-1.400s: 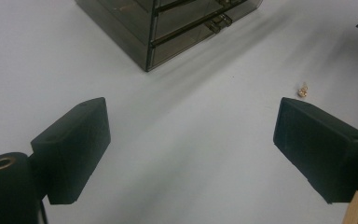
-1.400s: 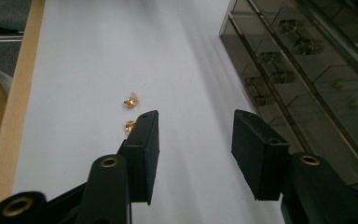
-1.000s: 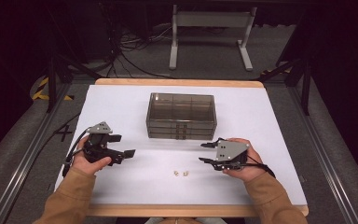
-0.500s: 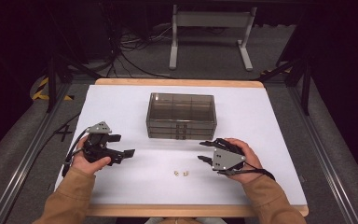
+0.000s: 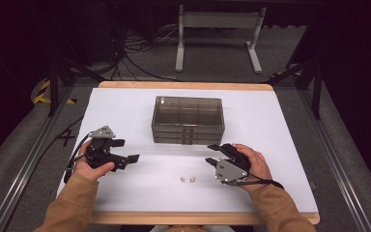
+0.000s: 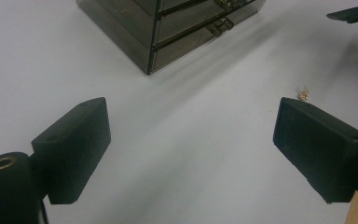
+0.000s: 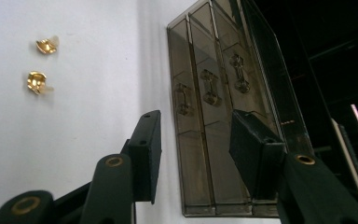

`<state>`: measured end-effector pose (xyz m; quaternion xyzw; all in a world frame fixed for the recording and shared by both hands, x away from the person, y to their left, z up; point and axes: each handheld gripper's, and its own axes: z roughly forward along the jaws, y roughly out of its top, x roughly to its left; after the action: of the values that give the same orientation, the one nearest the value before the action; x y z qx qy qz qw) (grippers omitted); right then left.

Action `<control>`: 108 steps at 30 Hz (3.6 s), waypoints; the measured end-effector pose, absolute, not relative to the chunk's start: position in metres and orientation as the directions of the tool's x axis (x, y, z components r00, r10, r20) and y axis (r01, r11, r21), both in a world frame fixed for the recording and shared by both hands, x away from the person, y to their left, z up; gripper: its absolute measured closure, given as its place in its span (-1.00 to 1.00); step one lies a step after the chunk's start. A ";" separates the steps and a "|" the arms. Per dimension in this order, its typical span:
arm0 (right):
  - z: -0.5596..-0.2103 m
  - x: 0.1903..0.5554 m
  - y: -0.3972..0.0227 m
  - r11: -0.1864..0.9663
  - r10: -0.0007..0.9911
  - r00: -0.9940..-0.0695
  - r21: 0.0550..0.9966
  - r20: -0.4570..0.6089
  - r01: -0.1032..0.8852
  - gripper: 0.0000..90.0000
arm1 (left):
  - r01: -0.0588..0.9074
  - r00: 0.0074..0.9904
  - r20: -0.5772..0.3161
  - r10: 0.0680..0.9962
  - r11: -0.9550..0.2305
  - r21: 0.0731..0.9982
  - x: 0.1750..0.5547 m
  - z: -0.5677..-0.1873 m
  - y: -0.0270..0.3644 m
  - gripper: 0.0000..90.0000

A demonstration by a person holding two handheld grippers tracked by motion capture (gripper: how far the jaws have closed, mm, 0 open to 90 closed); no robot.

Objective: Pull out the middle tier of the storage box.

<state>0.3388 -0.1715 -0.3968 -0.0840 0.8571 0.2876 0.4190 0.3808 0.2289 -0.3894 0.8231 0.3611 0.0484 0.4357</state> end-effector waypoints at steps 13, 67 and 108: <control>-0.409 0.332 -0.163 0.878 0.034 -0.485 0.258 -0.874 -0.403 0.22 | 0.553 0.736 -0.235 0.635 -0.363 0.750 0.381 -0.390 0.229 -0.75; -0.436 0.320 -0.122 0.964 -0.047 -0.252 0.022 -0.967 -0.264 0.34 | 0.555 0.739 -0.232 0.632 -0.377 0.742 0.381 -0.391 0.226 -0.74; -0.450 0.354 -0.075 0.995 -0.041 -0.253 -0.017 -0.967 -0.097 0.56 | 0.559 0.740 -0.241 0.628 -0.375 0.740 0.382 -0.392 0.226 -0.74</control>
<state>0.3538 -0.0750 -0.4498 -0.0436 0.7913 0.0227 0.6095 0.3819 0.2259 -0.3921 0.8281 0.3583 0.0400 0.4293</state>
